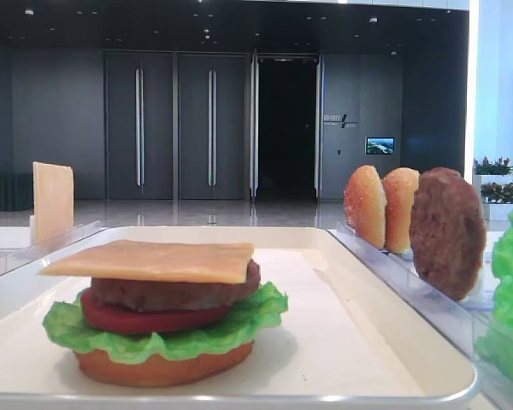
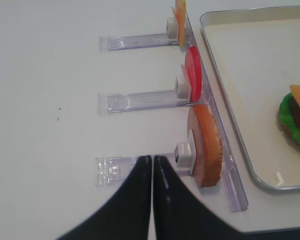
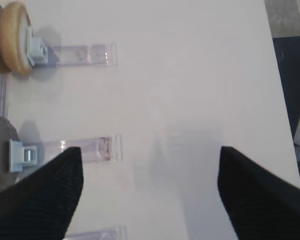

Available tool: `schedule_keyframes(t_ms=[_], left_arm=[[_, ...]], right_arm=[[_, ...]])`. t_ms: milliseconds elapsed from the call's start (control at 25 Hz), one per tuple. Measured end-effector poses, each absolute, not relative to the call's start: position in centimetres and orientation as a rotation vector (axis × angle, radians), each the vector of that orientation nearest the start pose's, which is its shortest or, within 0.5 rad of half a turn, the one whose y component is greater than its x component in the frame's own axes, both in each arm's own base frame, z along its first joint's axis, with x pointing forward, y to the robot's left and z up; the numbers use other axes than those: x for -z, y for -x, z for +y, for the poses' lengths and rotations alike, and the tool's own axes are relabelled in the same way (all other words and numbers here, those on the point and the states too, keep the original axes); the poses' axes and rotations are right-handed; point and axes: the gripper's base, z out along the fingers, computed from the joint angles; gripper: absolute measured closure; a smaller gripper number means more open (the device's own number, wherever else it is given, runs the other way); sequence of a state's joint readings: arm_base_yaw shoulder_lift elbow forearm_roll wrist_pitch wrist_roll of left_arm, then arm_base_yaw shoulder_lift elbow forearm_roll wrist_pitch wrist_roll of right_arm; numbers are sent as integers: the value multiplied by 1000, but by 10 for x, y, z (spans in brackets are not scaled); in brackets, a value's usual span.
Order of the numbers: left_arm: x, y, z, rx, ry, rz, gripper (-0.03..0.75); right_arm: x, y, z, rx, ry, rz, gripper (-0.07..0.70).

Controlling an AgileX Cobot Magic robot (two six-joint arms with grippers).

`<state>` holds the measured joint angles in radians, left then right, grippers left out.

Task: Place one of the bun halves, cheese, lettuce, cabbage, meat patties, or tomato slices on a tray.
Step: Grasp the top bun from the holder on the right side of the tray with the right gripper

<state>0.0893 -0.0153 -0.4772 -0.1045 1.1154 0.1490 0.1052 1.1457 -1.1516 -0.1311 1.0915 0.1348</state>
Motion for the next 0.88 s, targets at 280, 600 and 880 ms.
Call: schedule_keyframes(t_ms=[280,600,880], left_arm=[[-267,6,-9,-17,-71,2101,722],[-267,6,-9,-17,-71,2101,722],[-267,6,-9,-17,-71,2101,722]], right_arm=[[-364,-293,20,104,51,2601,76],[-335,-361,27,128,94,2697,76],[-302,-401,29,141,118,2761,76]])
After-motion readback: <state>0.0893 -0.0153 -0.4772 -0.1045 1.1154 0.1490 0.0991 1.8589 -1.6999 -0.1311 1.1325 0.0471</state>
